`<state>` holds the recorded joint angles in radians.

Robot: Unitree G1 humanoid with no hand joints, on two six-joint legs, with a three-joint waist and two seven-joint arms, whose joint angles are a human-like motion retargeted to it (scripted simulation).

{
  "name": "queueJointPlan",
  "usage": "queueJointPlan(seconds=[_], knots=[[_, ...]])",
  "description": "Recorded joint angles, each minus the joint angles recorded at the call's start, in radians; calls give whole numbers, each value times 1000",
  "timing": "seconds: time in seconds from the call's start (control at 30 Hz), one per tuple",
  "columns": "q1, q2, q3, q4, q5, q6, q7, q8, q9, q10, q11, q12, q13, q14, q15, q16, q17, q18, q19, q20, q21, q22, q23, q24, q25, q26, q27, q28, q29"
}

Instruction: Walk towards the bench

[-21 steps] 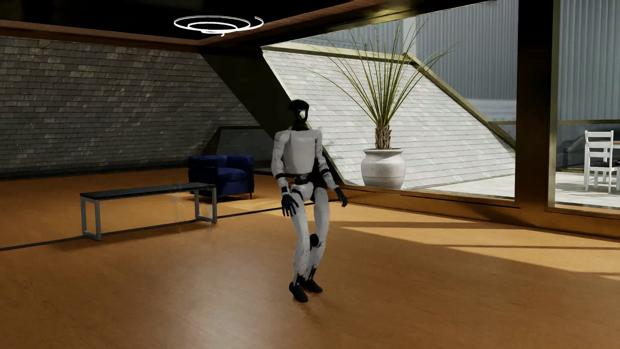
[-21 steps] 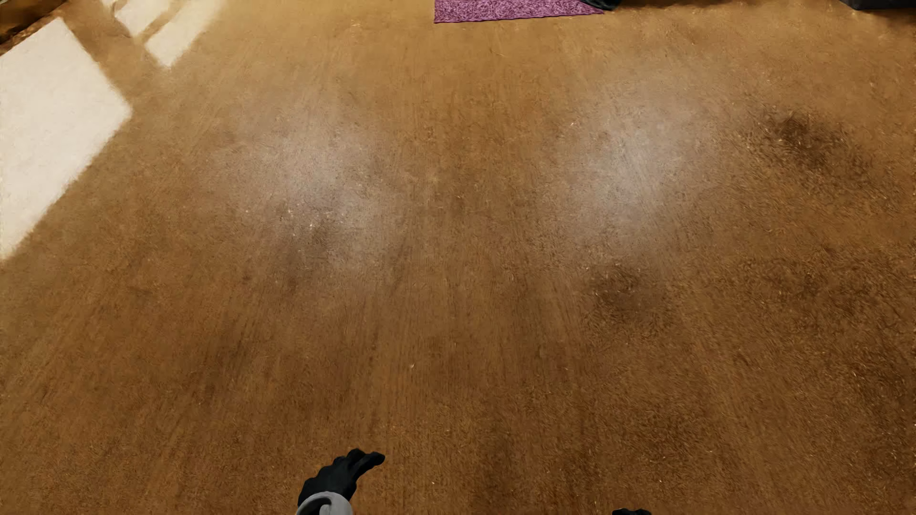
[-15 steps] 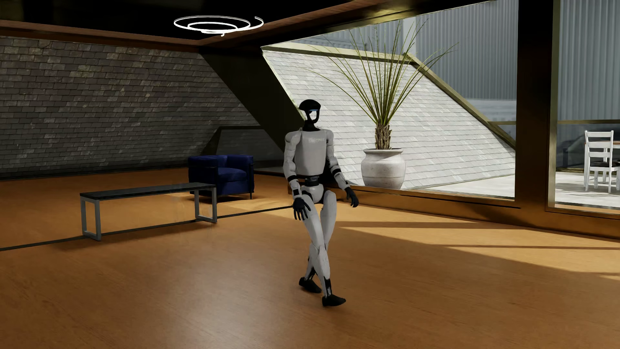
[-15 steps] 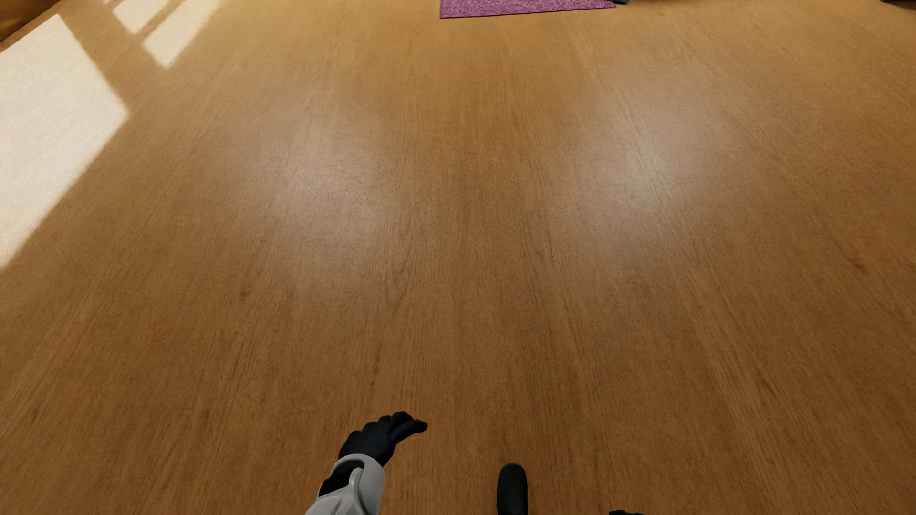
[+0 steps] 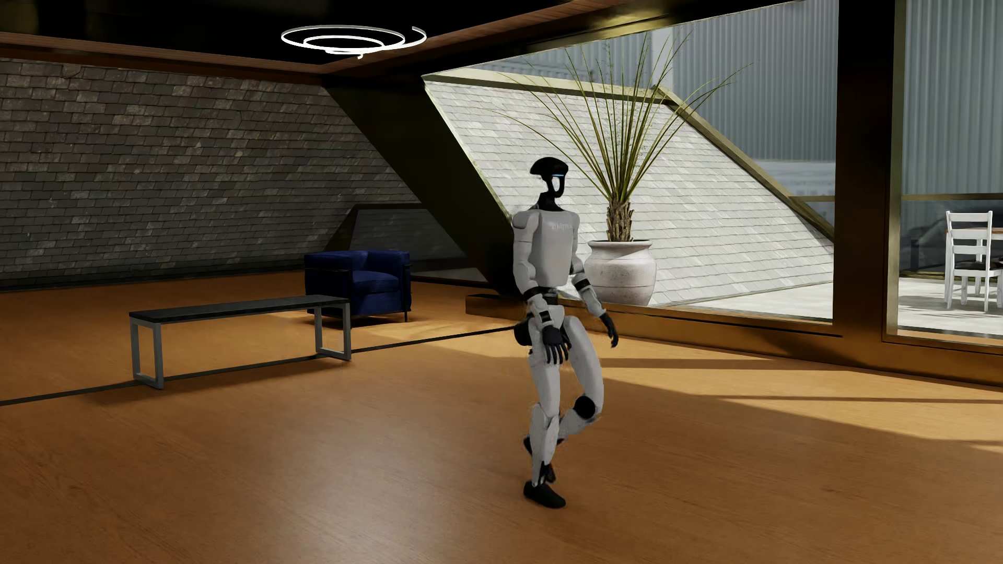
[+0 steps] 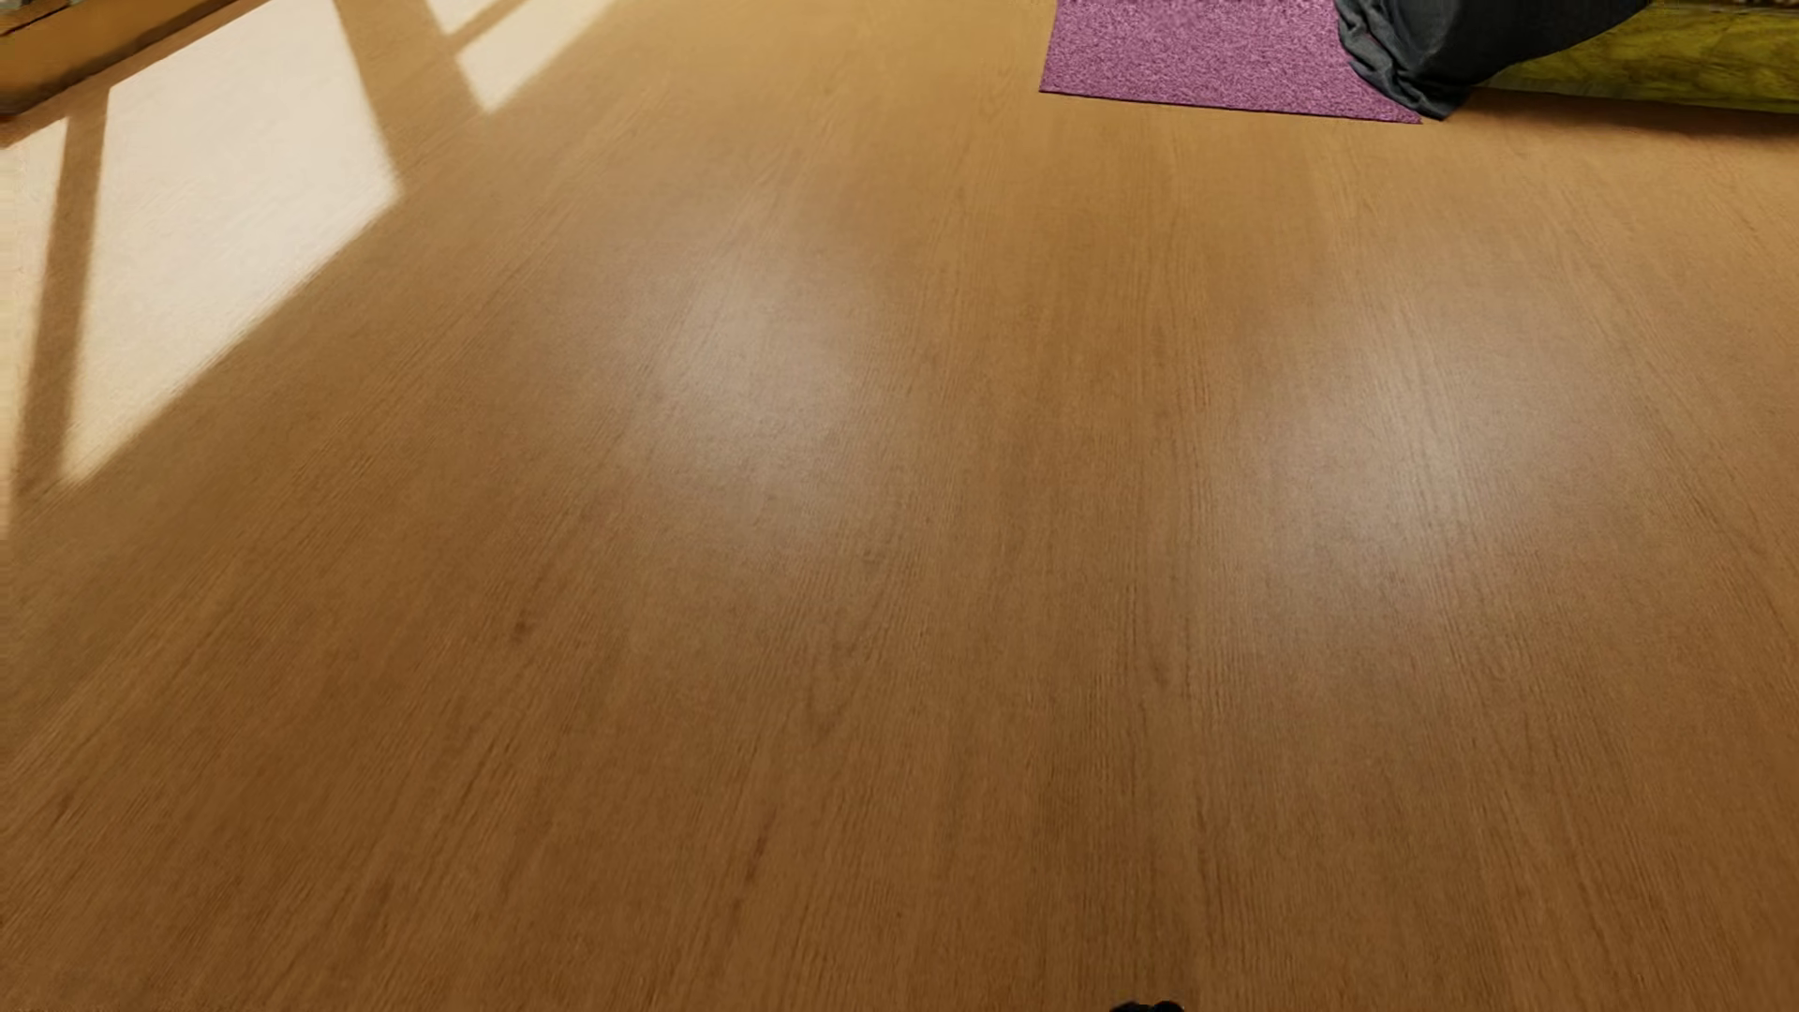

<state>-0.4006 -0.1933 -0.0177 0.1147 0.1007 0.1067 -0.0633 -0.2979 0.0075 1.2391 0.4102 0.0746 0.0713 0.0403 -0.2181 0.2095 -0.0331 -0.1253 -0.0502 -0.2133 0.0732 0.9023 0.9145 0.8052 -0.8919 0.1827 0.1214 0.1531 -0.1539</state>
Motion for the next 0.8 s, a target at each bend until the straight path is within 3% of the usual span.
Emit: queueJointPlan(seconds=[0.07, 0.13, 0.2, 0.27, 0.4, 0.5, 0.6, 0.67, 0.73, 0.8], knots=[[-86, 49, 22, -10, 1, -5, 9, 7, 5, -143, 3, 22, -41, -121, -47, -12, -13, 44, 3, 39, 18, -42, -19, -39, 8, -3, -16, 29, 6], [-126, 105, 47, 0, -1, -16, 53, 21, 7, -414, -26, 37, -72, -163, -77, -28, -40, 94, 11, 44, 58, -70, -57, -49, 17, -18, -49, 27, 6], [-132, 165, 67, -10, -2, -26, 96, 37, 4, -730, -74, 53, -97, -71, -89, -61, -66, 121, 21, 52, 100, -75, -89, -45, 32, -14, -65, 32, 5], [-121, 223, 80, -37, 1, -38, 96, 56, -1, -978, -113, 71, -114, 1, -99, -101, -80, 71, 32, 65, 129, -63, -103, -29, 52, 3, -59, 51, 10], [-71, 333, 96, -77, -26, -63, 84, 104, -5, -984, -101, 86, -90, 160, -63, -160, -73, 132, 57, 55, 116, 17, -104, 23, 94, 36, -17, 28, -9], [3, 338, 95, -120, -98, -102, 123, 133, -10, -932, 32, 61, -21, 63, 138, -178, -61, 174, 102, 50, 86, 88, -71, 56, 109, 31, 22, -29, 12], [75, 190, 87, -155, -200, -133, 178, 165, -7, -882, 403, 39, 17, -48, 378, -184, -123, 188, 136, 55, 150, 64, -72, 65, 39, -18, -24, -10, 150], [125, 41, 73, -186, -308, -157, 224, 185, 5, -850, 676, 4, 35, -119, 521, -180, -155, 193, 202, 28, 124, 51, -107, 78, 27, -41, -20, 6, 140], [186, -108, 55, -215, -333, -176, 262, 237, 16, -831, 826, -45, 55, -178, 355, -161, -137, 194, 185, 14, 51, 62, -138, 93, 69, -58, 22, 30, 47], [243, -221, 35, -231, -332, -183, 277, 236, 20, -821, 798, -97, 73, -223, 234, -146, -122, 191, 148, 21, 3, 57, -161, 88, 111, -62, 36, 62, -1]])
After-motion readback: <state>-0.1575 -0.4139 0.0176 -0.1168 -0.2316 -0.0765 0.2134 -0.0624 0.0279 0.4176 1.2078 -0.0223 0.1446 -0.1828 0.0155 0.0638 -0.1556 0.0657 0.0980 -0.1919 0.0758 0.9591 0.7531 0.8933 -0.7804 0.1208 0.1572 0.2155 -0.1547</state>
